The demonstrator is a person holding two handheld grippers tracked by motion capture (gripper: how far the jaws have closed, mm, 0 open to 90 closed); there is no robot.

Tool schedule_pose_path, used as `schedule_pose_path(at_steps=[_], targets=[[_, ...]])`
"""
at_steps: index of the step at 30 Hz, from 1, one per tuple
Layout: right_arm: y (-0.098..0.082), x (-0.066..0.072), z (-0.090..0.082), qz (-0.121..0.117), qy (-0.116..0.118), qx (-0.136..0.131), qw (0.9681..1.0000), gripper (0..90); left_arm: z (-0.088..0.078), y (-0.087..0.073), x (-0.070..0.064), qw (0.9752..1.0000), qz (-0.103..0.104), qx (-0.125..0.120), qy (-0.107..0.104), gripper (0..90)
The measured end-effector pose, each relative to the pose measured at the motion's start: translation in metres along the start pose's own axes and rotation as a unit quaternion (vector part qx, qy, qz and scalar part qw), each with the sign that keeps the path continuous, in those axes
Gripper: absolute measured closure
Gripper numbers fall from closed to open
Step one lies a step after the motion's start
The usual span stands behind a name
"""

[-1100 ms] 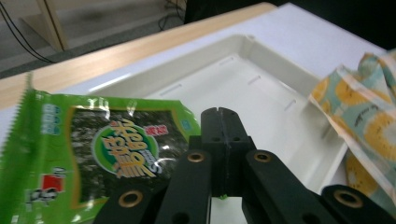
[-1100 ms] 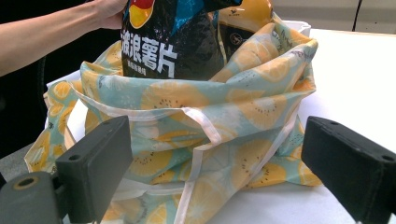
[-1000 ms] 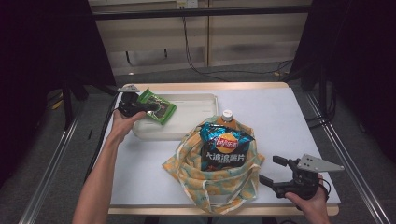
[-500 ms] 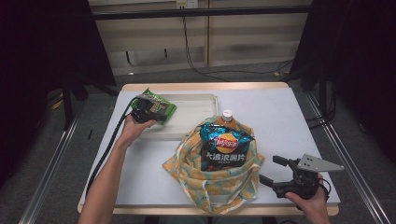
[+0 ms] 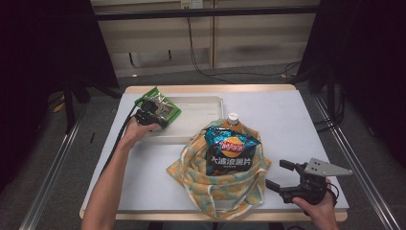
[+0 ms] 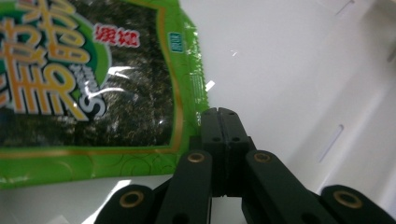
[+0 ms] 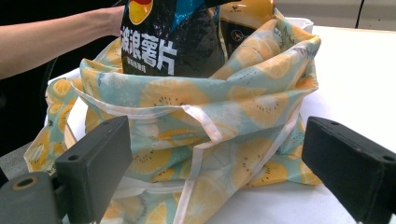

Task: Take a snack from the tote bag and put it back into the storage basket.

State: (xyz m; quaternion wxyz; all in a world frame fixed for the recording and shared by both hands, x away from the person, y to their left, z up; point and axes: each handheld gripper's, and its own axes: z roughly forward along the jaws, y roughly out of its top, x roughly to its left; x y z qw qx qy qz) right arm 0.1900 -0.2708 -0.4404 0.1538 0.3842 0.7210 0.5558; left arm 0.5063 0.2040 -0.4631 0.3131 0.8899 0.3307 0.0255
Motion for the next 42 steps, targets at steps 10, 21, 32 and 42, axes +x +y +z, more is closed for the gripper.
schedule_pose_path(at_steps=[10, 21, 32, 42], targets=[[0.000, -0.001, 0.000, -0.001, 0.001, 0.000, 1.0000, 8.1, 0.001, 0.002, 0.017, 0.9981, -0.050, -0.009, 0.034, 90.0], [0.000, -0.001, 0.001, 0.001, 0.004, -0.001, 1.0000, 8.0, -0.003, 0.000, 0.030, 0.9958, -0.059, -0.007, 0.069, 90.0], [0.000, -0.001, 0.001, 0.005, 0.004, 0.000, 1.0000, 8.0, -0.006, -0.004, 0.043, 0.9918, -0.084, -0.017, 0.095, 90.0], [0.000, -0.001, 0.000, 0.003, 0.002, -0.001, 1.0000, 8.0, -0.004, -0.004, 0.047, 0.9900, -0.093, -0.034, 0.100, 86.4]])
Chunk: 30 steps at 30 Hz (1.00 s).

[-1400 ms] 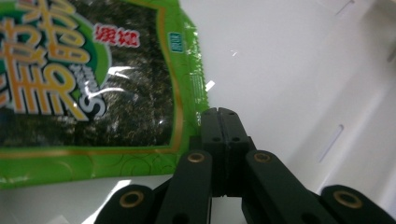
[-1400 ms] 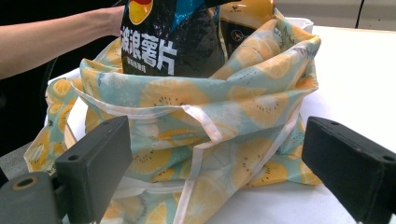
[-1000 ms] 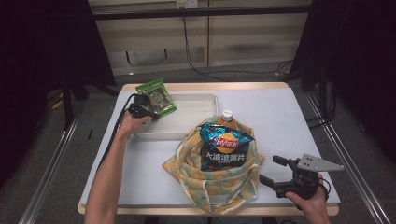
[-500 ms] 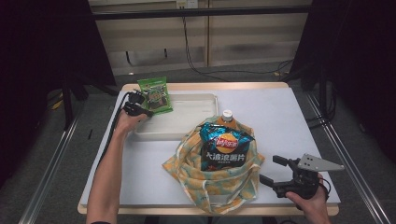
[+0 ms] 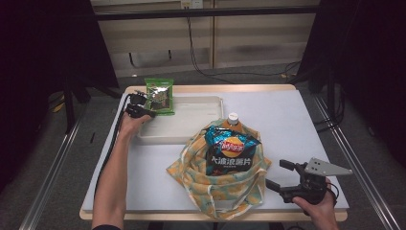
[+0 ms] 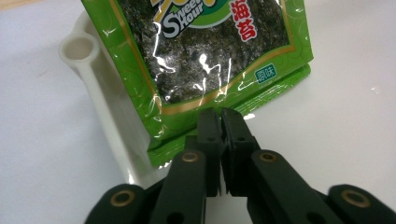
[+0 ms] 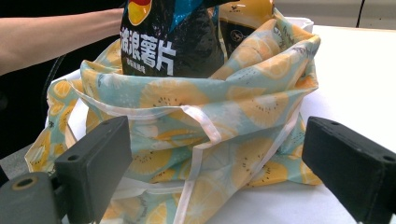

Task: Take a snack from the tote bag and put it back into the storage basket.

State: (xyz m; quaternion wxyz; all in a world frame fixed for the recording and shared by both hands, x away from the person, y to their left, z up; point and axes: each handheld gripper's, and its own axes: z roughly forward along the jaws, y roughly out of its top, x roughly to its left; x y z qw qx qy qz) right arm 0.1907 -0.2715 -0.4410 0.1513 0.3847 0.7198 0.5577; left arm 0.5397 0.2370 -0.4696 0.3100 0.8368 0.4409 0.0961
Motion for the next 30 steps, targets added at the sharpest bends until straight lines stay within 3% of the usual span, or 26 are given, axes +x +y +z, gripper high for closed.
schedule_pose_path(at_steps=[5, 7, 10, 13, 15, 17, 20, 23, 27, 29, 30], targets=[[0.000, 0.000, 0.000, 0.001, -0.001, 0.001, 1.0000, 8.0, 0.000, -0.004, 0.001, 0.9995, -0.017, -0.019, -0.018, 83.9], [0.000, 0.000, 0.000, 0.000, -0.001, 0.001, 1.0000, 8.0, -0.002, -0.005, 0.001, 0.9996, -0.009, -0.013, -0.021, 83.0], [0.000, -0.001, 0.000, 0.004, -0.003, -0.001, 1.0000, 8.0, -0.006, -0.004, -0.002, 0.9991, -0.016, -0.029, -0.025, 82.0], [0.000, -0.001, -0.001, 0.005, -0.006, 0.000, 1.0000, 8.0, -0.016, -0.001, -0.003, 0.9989, -0.007, -0.038, -0.026, 79.9], [0.000, -0.001, 0.000, 0.005, -0.006, 0.001, 1.0000, 8.0, -0.022, 0.000, -0.006, 0.9978, -0.012, -0.052, -0.038, 77.1], [0.000, -0.001, 0.001, 0.007, -0.007, 0.000, 1.0000, 8.0, -0.028, -0.001, -0.009, 0.9968, 0.002, -0.062, -0.051, 75.0], [0.001, -0.002, 0.001, 0.008, -0.009, -0.002, 0.9999, 8.0, -0.037, -0.002, -0.013, 0.9930, 0.001, -0.095, -0.070, 73.1], [0.000, -0.002, 0.002, 0.006, -0.008, 0.001, 0.9999, 8.0, -0.047, -0.005, -0.014, 0.9904, -0.006, -0.109, -0.085, 72.0], [0.001, -0.001, 0.001, 0.003, -0.011, -0.003, 0.9999, 8.0, -0.060, -0.010, -0.021, 0.9882, 0.000, -0.123, -0.092, 64.8], [0.001, -0.002, -0.001, 0.004, -0.012, -0.004, 0.9999, 8.1, -0.064, -0.012, -0.026, 0.9853, 0.009, -0.135, -0.104, 61.1], [0.001, -0.002, -0.002, 0.003, -0.012, -0.006, 0.9999, 8.1, -0.066, -0.012, -0.028, 0.9855, 0.013, -0.137, -0.100, 59.7]])
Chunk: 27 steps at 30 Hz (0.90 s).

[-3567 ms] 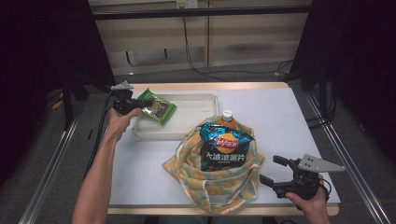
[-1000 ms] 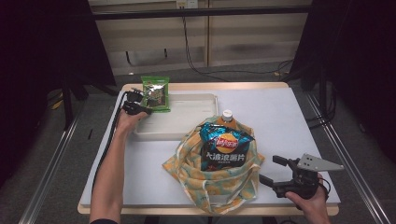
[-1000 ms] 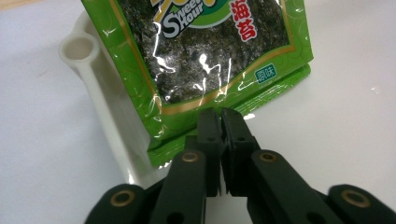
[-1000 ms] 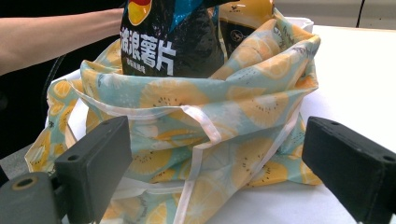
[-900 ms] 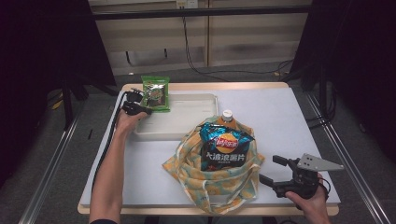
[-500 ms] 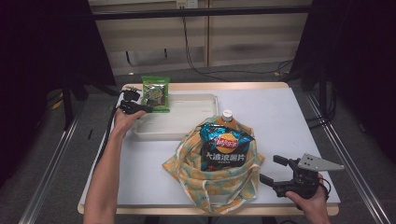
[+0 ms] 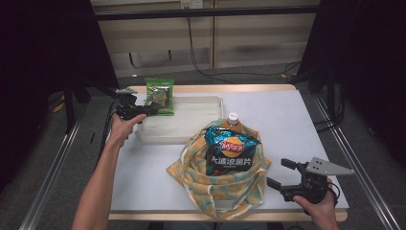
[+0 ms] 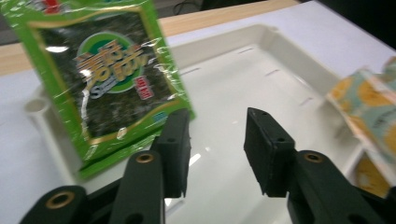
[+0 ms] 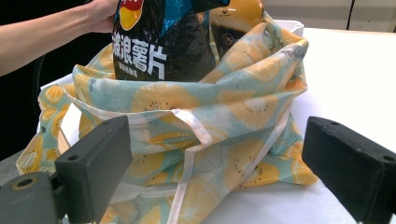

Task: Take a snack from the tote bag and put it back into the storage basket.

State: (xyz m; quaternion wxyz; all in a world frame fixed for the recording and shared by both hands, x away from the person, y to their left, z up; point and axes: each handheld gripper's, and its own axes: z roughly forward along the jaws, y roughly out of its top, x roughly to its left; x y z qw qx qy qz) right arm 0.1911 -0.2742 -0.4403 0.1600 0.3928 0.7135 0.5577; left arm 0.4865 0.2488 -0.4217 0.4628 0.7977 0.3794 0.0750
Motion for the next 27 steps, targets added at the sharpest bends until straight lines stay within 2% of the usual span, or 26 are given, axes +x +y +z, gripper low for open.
schedule_pose_path(at_steps=[4, 5, 7, 8, 10, 12, 14, 18, 19, 20, 23, 24, 26, 27], targets=[[0.000, 0.000, 0.000, -0.001, 0.000, 0.000, 1.0000, 8.1, -0.004, -0.001, -0.011, 0.9999, 0.012, 0.003, 0.001, 52.7], [0.000, 0.001, 0.000, -0.001, 0.000, 0.000, 1.0000, 8.1, -0.005, -0.002, -0.014, 0.9999, 0.012, 0.000, -0.005, 50.8], [0.001, 0.001, 0.001, -0.006, 0.003, 0.000, 1.0000, 8.1, -0.008, -0.001, -0.024, 0.9995, 0.031, 0.002, 0.004, 48.1], [0.001, 0.001, 0.001, -0.004, 0.003, 0.001, 1.0000, 8.1, -0.008, -0.001, -0.027, 0.9995, 0.031, -0.001, 0.002, 47.5], [0.001, 0.001, 0.001, -0.006, 0.005, 0.002, 1.0000, 8.1, -0.011, -0.002, -0.035, 0.9993, 0.035, -0.014, -0.005, 45.0], [0.001, 0.001, 0.002, -0.007, 0.005, 0.003, 1.0000, 8.0, -0.012, -0.004, -0.041, 0.9989, 0.045, -0.012, -0.010, 44.7], [0.001, 0.001, 0.002, -0.006, 0.004, 0.002, 1.0000, 8.1, -0.013, -0.006, -0.048, 0.9989, 0.042, -0.015, -0.017, 42.5], [0.001, 0.001, 0.000, -0.004, 0.000, 0.001, 1.0000, 8.1, -0.021, -0.013, -0.061, 0.9974, 0.053, -0.030, -0.039, 41.9], [0.001, 0.001, 0.000, -0.005, 0.000, 0.000, 1.0000, 8.1, -0.024, -0.015, -0.065, 0.9973, 0.057, -0.034, -0.033, 42.0], [0.001, 0.001, 0.000, -0.003, -0.001, 0.000, 1.0000, 8.1, -0.027, -0.017, -0.069, 0.9965, 0.063, -0.038, -0.039, 42.5], [0.002, -0.001, 0.000, -0.002, -0.004, -0.001, 1.0000, 8.1, -0.034, -0.021, -0.079, 0.9954, 0.073, -0.034, -0.052, 42.2], [0.002, -0.001, 0.000, -0.001, -0.005, -0.001, 1.0000, 8.1, -0.035, -0.023, -0.083, 0.9951, 0.079, -0.031, -0.050, 42.1], [0.002, -0.002, 0.000, -0.004, -0.005, -0.001, 1.0000, 8.1, -0.037, -0.025, -0.089, 0.9935, 0.080, -0.034, -0.073, 42.2], [0.002, -0.002, -0.001, -0.002, -0.006, -0.001, 1.0000, 8.1, -0.038, -0.026, -0.094, 0.9929, 0.083, -0.036, -0.077, 42.4]])
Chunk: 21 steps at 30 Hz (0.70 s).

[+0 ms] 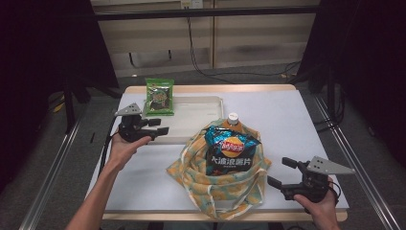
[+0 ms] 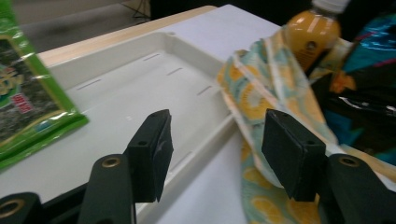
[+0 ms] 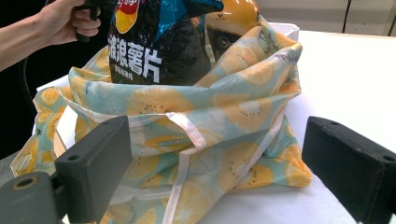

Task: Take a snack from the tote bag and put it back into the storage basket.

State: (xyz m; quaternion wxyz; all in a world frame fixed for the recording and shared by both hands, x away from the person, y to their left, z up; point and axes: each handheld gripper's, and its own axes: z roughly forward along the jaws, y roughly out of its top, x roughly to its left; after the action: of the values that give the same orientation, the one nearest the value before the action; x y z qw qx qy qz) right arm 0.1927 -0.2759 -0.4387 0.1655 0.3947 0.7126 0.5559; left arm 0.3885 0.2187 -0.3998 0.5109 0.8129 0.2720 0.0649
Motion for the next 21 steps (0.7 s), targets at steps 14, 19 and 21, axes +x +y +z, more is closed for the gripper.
schedule_pose_path(at_steps=[14, 19, 21], targets=[[0.000, 0.002, -0.003, -0.002, 0.000, -0.004, 1.0000, 8.2, -0.002, -0.006, -0.052, 0.9997, 0.020, -0.006, -0.015, 34.9], [-0.001, 0.003, -0.004, -0.001, 0.001, -0.004, 1.0000, 8.2, -0.002, -0.002, -0.069, 0.9989, 0.029, -0.018, -0.033, 31.5], [0.000, 0.003, -0.004, -0.003, 0.002, -0.005, 1.0000, 8.2, 0.000, 0.001, -0.076, 0.9984, 0.031, -0.019, -0.043, 29.8]])
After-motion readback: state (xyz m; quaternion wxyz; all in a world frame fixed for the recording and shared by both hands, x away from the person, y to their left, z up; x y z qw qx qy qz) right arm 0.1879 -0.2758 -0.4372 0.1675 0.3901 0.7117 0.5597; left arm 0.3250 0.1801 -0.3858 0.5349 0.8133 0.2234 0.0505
